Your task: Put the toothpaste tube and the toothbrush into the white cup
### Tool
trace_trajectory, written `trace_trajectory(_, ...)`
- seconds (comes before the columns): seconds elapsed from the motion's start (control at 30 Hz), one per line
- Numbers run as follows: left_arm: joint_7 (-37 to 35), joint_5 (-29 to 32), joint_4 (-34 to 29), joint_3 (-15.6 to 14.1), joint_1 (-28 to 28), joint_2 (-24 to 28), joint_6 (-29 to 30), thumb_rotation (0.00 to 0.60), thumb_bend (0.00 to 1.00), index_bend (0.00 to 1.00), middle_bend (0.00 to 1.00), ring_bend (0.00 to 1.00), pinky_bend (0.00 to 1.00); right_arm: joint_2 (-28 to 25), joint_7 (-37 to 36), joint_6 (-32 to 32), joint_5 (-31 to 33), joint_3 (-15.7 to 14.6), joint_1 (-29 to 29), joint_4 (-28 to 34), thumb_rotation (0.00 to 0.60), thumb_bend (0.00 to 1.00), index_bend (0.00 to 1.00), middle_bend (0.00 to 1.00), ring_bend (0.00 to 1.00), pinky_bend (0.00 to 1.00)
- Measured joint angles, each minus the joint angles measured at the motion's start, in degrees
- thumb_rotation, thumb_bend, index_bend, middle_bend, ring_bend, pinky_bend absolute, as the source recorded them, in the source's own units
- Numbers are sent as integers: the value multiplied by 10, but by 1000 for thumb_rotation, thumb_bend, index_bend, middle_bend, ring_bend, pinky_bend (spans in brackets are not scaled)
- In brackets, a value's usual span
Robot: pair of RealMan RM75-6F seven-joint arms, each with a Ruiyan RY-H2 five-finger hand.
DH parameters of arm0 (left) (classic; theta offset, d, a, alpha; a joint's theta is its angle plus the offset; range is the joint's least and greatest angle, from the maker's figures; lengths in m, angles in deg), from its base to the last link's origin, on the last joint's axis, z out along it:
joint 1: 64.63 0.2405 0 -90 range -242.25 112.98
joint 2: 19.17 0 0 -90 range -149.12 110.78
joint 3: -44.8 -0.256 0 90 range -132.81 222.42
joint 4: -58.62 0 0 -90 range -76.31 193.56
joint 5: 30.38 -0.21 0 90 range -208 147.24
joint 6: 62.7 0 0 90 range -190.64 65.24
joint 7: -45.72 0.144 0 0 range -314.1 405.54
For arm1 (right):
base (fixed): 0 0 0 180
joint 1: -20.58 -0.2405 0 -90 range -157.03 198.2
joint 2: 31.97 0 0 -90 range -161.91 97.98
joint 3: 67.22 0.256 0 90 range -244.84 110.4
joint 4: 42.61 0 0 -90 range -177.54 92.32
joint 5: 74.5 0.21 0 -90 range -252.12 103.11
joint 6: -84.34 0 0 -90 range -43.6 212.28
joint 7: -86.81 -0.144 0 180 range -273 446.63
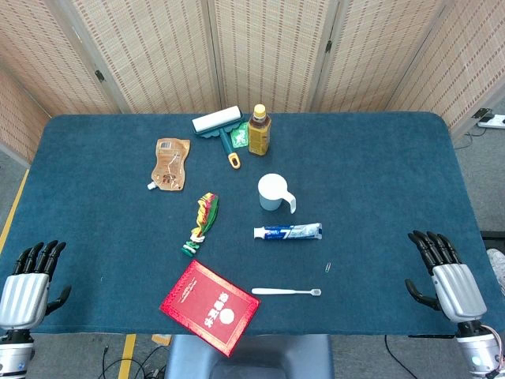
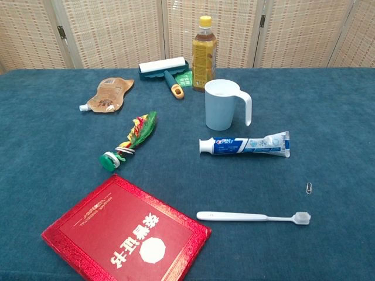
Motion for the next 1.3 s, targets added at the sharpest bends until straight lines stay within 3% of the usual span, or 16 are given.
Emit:
trace_trajectory(0.57,-4,-4,-1,1,0,-2,6,600,328,132,151,104,153,6,-8,15,-10,2,2,-7,600,260,0,87,0,0)
trace_trajectory(0.87,-8,-2,0,1,-1,-4,3,600,329,135,151,104,153,20,-11,9,-16,9,-12,-9,600,260,0,146,15,0)
trace_trajectory(1.3,-22,-5,1,-3,6,1,11,600,329,138,151,104,153,72,13,-117,-20,34,-112,-17,600,261,103,236,121,126)
